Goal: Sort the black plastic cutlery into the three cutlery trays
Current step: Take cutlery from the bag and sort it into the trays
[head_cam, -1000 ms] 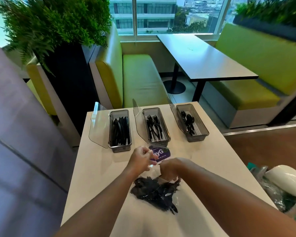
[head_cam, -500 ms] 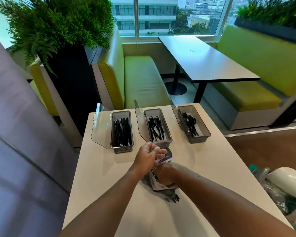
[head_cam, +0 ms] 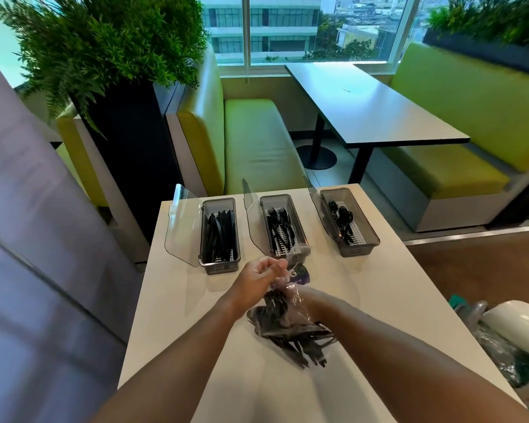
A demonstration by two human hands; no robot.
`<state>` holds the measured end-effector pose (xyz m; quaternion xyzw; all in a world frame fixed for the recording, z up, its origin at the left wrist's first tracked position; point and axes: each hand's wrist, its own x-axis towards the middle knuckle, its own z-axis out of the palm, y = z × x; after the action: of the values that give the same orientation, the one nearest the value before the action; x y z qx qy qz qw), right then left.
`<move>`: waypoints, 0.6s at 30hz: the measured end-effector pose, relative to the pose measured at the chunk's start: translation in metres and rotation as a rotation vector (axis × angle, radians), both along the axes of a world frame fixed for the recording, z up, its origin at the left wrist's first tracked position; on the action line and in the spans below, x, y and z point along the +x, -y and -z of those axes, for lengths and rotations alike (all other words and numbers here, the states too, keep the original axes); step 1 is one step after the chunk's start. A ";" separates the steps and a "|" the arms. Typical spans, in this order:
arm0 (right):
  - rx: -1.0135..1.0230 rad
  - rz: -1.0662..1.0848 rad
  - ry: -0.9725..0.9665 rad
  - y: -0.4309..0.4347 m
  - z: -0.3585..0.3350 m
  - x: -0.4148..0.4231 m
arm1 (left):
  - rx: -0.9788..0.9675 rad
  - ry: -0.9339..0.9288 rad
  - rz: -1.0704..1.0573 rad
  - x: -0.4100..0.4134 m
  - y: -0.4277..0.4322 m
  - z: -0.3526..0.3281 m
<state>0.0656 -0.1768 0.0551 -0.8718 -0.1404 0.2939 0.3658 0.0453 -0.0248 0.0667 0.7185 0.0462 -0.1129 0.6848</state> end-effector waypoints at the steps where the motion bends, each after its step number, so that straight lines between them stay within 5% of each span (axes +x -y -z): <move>1: 0.028 0.021 0.026 0.000 0.006 0.009 | 0.017 -0.011 0.011 0.000 -0.003 0.002; 9: -0.130 -0.243 -0.087 0.010 -0.007 0.025 | 0.163 -0.164 0.032 -0.004 -0.021 0.027; 18: -0.107 -0.101 -0.251 0.024 -0.008 0.027 | 0.308 -0.171 0.079 -0.009 -0.034 0.033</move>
<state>0.0925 -0.2006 0.0627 -0.8382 -0.1216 0.4258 0.3183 0.0359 0.0091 0.0334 0.8040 0.0926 -0.1922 0.5550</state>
